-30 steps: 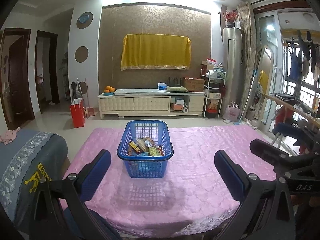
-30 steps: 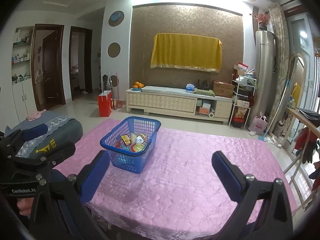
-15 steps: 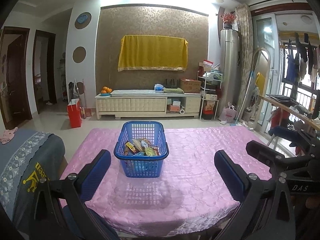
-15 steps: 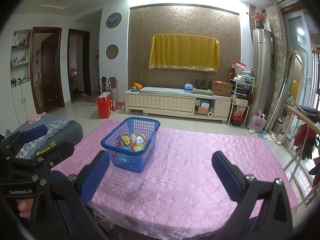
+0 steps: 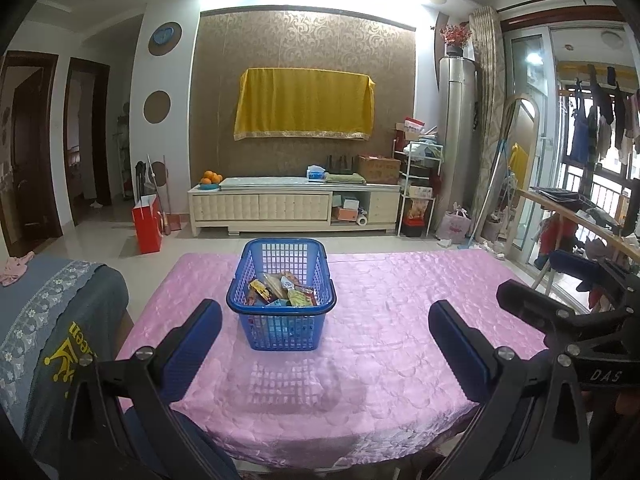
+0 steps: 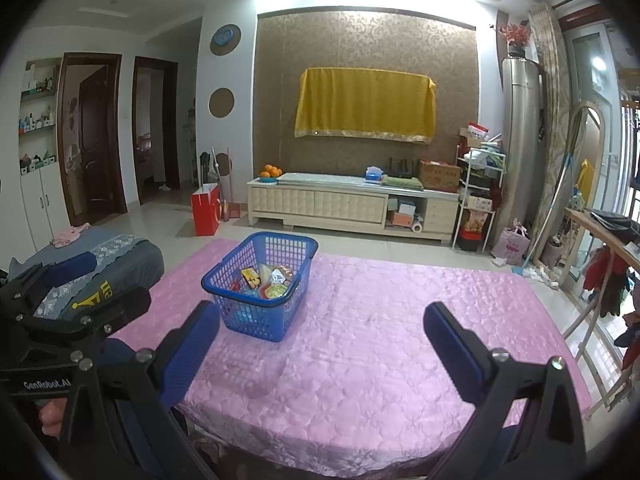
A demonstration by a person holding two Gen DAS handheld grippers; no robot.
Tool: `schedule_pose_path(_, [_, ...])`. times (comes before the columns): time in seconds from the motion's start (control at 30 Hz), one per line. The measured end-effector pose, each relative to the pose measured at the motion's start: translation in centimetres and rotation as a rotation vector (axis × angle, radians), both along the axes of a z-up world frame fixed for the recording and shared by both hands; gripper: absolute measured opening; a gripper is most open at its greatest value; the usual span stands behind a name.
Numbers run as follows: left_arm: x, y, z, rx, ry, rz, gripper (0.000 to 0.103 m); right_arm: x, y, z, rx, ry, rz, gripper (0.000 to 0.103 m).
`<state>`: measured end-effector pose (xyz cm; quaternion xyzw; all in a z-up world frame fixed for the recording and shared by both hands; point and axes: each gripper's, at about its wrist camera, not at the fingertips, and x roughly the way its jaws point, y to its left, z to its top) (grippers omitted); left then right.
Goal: Organize snacks
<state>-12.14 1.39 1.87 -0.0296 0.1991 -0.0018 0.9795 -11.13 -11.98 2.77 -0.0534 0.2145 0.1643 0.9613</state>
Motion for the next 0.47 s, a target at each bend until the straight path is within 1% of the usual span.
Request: schedule_pose_path(0.47, [-0.43,0.13,0.17,0.006,0.0,0.003,0.102,-0.33,0.4,-0.02,-0.012,-0.006,-0.004,0.103])
